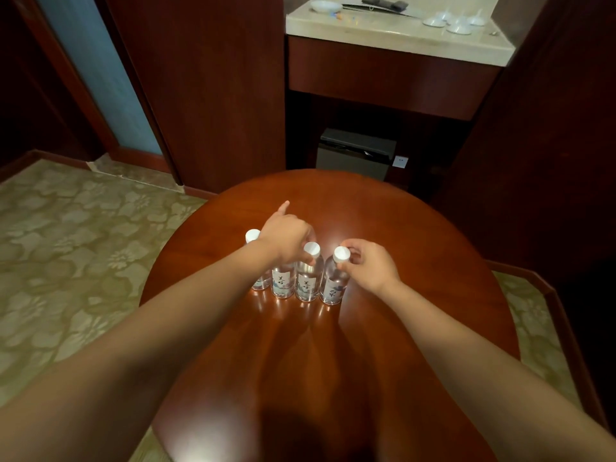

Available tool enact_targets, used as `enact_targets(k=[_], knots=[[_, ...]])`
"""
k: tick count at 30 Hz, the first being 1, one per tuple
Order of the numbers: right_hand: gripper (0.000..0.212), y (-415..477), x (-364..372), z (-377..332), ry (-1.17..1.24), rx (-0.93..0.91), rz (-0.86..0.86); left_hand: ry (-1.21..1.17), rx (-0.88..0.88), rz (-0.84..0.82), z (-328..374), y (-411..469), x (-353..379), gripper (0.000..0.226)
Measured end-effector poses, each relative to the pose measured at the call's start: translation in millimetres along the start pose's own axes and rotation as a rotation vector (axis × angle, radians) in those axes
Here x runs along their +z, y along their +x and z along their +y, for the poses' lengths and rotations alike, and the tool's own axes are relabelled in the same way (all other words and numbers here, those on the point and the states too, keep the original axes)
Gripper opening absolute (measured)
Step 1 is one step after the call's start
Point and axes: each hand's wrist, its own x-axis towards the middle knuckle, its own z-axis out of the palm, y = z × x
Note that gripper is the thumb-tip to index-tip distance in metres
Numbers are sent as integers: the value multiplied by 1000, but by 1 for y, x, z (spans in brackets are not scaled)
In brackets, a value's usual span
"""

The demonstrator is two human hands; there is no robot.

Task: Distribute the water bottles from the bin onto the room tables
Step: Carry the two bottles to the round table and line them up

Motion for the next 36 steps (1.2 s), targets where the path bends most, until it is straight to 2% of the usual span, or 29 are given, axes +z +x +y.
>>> enact_targets(k=[5, 13, 21, 23, 28, 31, 36], knots=[[36, -1, 2, 0, 2, -10, 16, 6, -2, -9, -1, -1, 0, 40], [25, -2, 4, -4, -38, 14, 60, -5, -9, -25, -1, -1, -1, 41], [28, -4, 1, -7, -191, 48, 14, -68, -46, -11, 0, -6, 4, 35], [36, -5, 1, -8, -221, 66, -21, -45, -41, -12, 1, -10, 4, 38], [73, -17, 4, -10, -242, 56, -117, -32, -21, -16, 9, -29, 0, 69], [81, -35, 3, -8, -244, -1, -96, -75, -23, 55, 17, -50, 1, 82], [91, -73, 6, 5, -324, -38, -50, -169, -57, 202, 32, -92, 14, 91]])
